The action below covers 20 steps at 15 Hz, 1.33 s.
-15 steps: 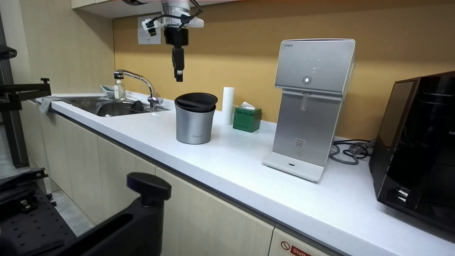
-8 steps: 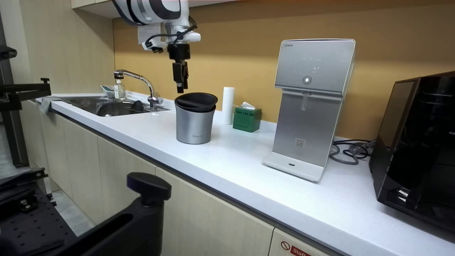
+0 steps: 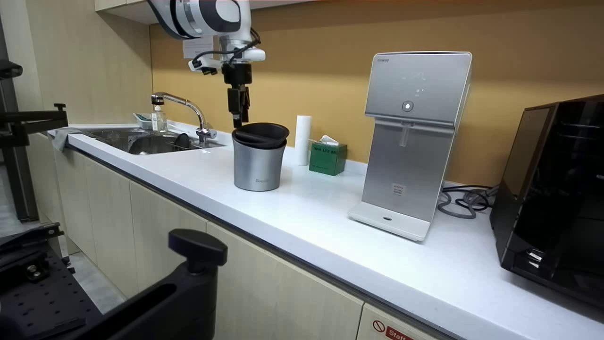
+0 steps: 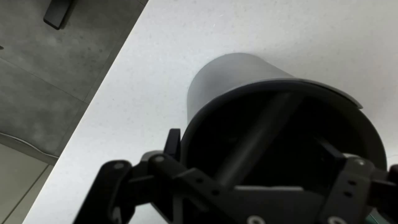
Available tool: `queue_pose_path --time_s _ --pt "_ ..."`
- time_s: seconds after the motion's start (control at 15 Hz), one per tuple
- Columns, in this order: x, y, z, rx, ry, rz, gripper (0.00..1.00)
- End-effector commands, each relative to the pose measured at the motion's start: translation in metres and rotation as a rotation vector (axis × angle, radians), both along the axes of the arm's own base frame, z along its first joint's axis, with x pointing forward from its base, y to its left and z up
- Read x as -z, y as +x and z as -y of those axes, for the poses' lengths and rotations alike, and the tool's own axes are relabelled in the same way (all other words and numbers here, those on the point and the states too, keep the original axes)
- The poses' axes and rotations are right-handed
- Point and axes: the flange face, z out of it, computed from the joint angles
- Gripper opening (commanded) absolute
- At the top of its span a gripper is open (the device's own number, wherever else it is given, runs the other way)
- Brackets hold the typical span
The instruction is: Remove the black bin from the silver bin
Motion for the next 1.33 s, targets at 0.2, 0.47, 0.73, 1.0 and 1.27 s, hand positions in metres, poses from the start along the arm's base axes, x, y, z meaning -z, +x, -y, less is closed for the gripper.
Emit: queue_pose_path --time_s 0.2,0.47,0.73,1.0,1.27 --pt "0.014 0.022 0.001 0.162 0.011 0.04 1.0" --pt "0.022 0.036 0.002 0.215 0.014 0.074 1.0" --pt "0.029 0.045 0.006 0.254 -0.009 0.084 1.0" --pt "0.036 0.053 0.011 0.278 -0.025 0.08 1.0" --pt "0.045 0.06 0.016 0.292 -0.032 0.071 1.0"
